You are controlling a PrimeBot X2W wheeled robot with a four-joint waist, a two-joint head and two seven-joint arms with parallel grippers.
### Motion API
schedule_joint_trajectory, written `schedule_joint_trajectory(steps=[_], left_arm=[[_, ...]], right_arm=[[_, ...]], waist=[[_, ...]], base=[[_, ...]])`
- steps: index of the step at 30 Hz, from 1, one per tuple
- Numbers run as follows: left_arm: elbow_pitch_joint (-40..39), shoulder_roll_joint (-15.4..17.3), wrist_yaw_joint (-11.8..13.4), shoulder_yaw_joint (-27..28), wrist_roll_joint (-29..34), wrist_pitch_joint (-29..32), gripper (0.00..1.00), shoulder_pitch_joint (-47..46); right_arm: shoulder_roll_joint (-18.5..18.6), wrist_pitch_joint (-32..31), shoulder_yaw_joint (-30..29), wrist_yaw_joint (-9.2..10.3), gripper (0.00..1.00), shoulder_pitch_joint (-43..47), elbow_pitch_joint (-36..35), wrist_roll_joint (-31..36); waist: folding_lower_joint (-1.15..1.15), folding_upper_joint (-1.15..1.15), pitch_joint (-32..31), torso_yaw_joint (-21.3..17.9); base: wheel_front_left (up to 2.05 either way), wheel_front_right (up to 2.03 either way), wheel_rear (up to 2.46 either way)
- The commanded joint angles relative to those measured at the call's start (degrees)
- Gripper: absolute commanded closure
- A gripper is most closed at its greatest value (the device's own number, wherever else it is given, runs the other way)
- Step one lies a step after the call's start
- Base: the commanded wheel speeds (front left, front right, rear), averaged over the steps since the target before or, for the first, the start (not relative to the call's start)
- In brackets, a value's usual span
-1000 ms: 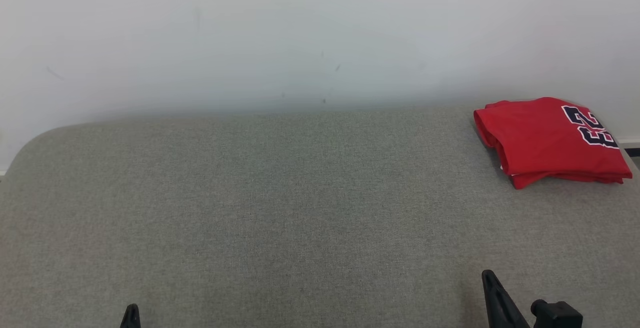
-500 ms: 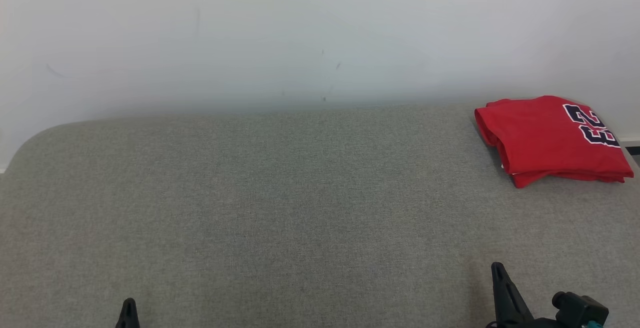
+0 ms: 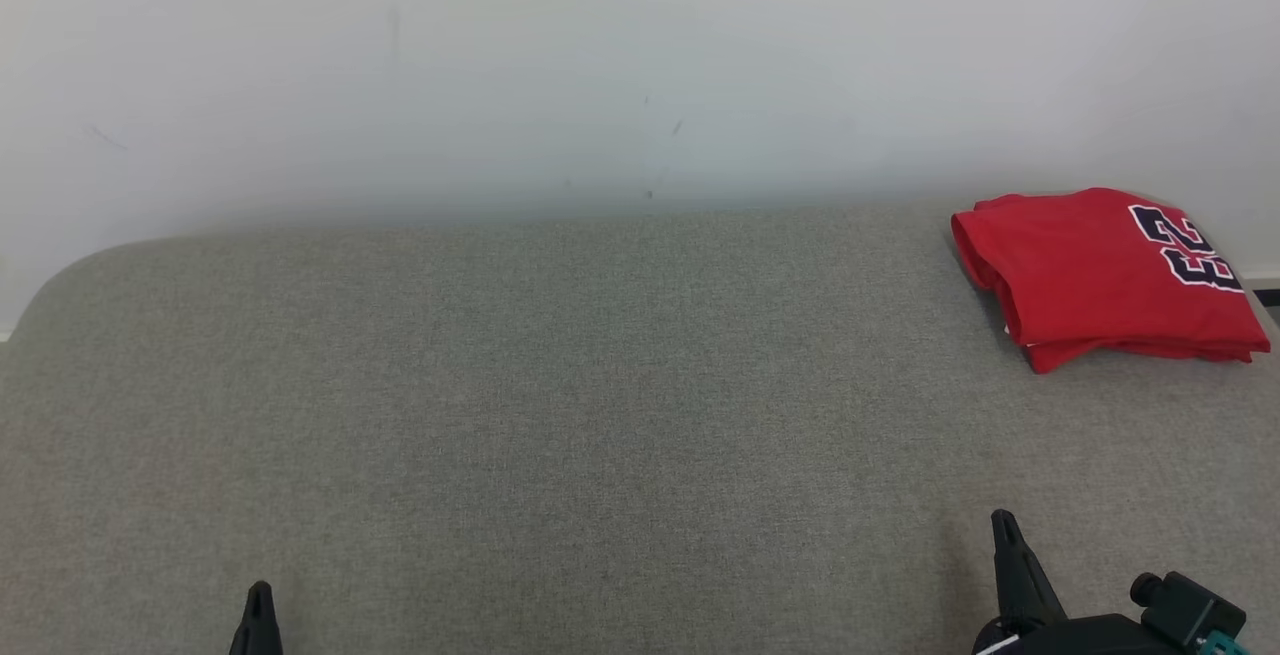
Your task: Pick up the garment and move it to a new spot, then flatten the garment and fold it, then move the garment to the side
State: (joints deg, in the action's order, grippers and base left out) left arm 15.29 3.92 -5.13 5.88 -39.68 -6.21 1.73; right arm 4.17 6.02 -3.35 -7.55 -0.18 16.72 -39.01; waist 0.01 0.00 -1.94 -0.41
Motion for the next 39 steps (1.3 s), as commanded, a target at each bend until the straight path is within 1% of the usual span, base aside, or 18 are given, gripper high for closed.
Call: schedule_joint_trajectory(steps=[1, 20, 39], left_arm=[[-1.0, 0.1, -0.4, 0.1, -2.4, 0.4, 1.00, -1.8], [-1.1, -0.2, -1.0, 0.3, -16.8, 4.0, 1.00, -3.8], [-1.2, -0.5, -1.5, 0.5, -28.1, 6.8, 1.00, -5.2]], right_arm=[[-0.1, -0.4, -0.3, 0.03, 1.00, -1.5, -0.9, -2.3], [-0.5, -3.9, -1.1, 0.05, 1.00, -2.9, -1.5, -16.9], [-0.8, -6.7, -1.8, 0.07, 1.00, -4.0, -2.0, -28.6]], waist=[[-0.01, 0.00, 0.0, 0.0], [-0.01, 0.00, 0.5, 0.1], [-0.01, 0.00, 0.9, 0.2]], base=[[0.00, 0.00, 0.00], [0.00, 0.00, 0.00], [0.00, 0.00, 0.00]])
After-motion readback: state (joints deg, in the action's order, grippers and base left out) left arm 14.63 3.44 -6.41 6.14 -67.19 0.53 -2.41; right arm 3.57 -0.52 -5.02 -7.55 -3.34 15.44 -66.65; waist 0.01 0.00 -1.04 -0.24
